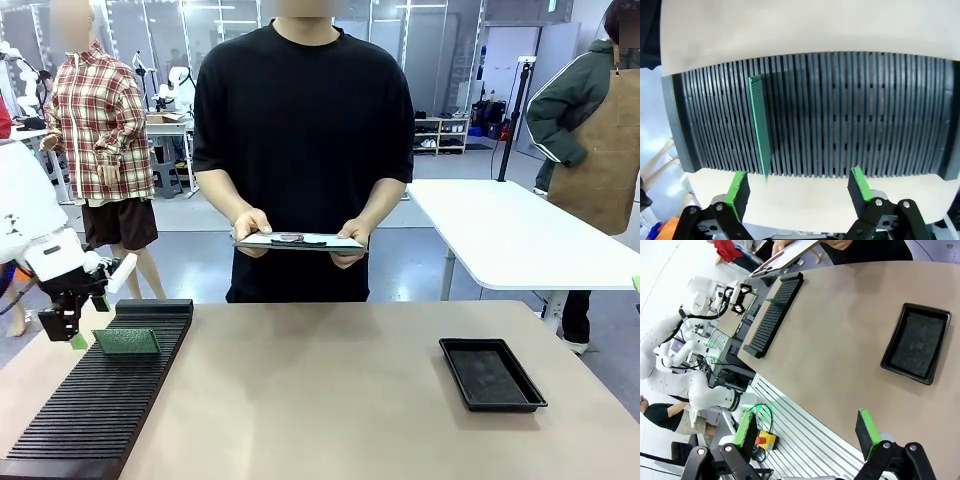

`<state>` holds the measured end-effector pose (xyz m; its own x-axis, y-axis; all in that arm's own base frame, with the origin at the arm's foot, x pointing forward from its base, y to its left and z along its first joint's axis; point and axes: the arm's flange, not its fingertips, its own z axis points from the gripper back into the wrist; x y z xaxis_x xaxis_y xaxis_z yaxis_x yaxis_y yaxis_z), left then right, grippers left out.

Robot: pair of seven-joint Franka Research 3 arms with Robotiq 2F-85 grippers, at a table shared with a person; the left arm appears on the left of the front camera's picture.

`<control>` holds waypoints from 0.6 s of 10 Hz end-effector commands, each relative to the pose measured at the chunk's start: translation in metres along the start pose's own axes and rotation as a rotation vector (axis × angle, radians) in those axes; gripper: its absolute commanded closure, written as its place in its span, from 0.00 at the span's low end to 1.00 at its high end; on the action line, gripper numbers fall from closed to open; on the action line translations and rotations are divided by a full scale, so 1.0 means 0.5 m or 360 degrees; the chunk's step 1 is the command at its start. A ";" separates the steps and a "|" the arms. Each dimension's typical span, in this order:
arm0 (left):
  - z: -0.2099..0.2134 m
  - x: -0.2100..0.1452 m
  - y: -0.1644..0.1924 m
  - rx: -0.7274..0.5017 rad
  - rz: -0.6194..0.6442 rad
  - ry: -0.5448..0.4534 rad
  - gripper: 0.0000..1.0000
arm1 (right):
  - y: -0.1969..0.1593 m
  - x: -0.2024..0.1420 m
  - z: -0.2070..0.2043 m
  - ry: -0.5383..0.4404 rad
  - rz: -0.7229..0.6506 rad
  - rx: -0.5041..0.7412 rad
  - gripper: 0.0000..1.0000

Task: Inspect the PCB.
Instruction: Pick up the Blank PCB and present it to the human.

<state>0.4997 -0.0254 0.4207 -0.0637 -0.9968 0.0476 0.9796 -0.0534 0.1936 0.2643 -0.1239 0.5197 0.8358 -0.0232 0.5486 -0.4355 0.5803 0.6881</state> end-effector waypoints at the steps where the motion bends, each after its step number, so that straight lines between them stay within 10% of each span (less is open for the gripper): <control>1: -0.033 -0.012 0.050 0.0055 -0.0067 -0.0042 0.00 | -0.001 0.002 0.001 -0.0018 0.0029 0.0020 0.00; 6: -0.127 -0.026 0.116 -0.0037 0.0008 -0.0034 0.00 | -0.001 0.002 0.001 -0.0018 0.0029 0.0020 0.00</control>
<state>0.5543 -0.0201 0.3741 -0.0519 -0.9981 0.0344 0.9854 -0.0456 0.1639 0.2646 -0.1240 0.5193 0.8364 -0.0244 0.5476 -0.4344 0.5798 0.6893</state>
